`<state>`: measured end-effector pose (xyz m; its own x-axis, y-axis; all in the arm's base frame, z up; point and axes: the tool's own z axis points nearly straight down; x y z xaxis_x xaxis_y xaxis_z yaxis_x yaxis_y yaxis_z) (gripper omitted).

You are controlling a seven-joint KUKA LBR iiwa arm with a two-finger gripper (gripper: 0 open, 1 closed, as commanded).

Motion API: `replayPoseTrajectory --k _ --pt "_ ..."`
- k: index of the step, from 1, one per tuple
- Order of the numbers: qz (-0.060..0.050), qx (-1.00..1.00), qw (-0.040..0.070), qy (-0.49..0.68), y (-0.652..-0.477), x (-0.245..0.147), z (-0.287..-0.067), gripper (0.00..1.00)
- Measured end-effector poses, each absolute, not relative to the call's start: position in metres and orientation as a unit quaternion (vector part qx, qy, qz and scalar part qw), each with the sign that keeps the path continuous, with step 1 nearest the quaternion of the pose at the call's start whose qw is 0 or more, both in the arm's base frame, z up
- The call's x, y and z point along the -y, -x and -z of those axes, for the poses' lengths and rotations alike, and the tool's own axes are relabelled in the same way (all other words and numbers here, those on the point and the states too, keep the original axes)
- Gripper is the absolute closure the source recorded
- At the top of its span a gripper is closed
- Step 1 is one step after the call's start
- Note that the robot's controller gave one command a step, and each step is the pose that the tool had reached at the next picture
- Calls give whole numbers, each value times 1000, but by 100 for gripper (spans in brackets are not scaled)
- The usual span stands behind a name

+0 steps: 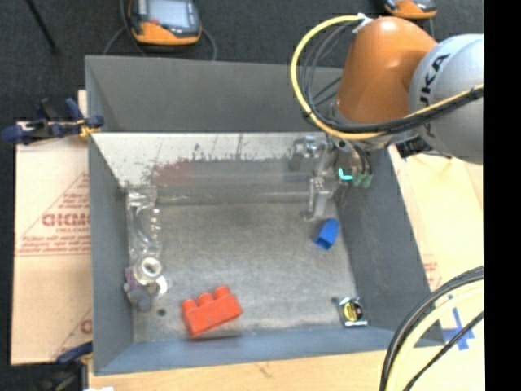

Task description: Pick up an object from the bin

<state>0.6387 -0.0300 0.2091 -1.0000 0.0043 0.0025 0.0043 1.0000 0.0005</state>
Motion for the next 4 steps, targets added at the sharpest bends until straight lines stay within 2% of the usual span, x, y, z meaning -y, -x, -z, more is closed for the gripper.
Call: replayPoseTrajectory --k 1,2,3,4 --pt "-1 1000 2 13 -621 93 -116 0" --pt "-1 1000 -1 5 -613 131 -69 0" --pt "-1 1000 -4 3 -615 129 -72 100" --pt "-3 995 -7 -96 -600 148 -314 100"
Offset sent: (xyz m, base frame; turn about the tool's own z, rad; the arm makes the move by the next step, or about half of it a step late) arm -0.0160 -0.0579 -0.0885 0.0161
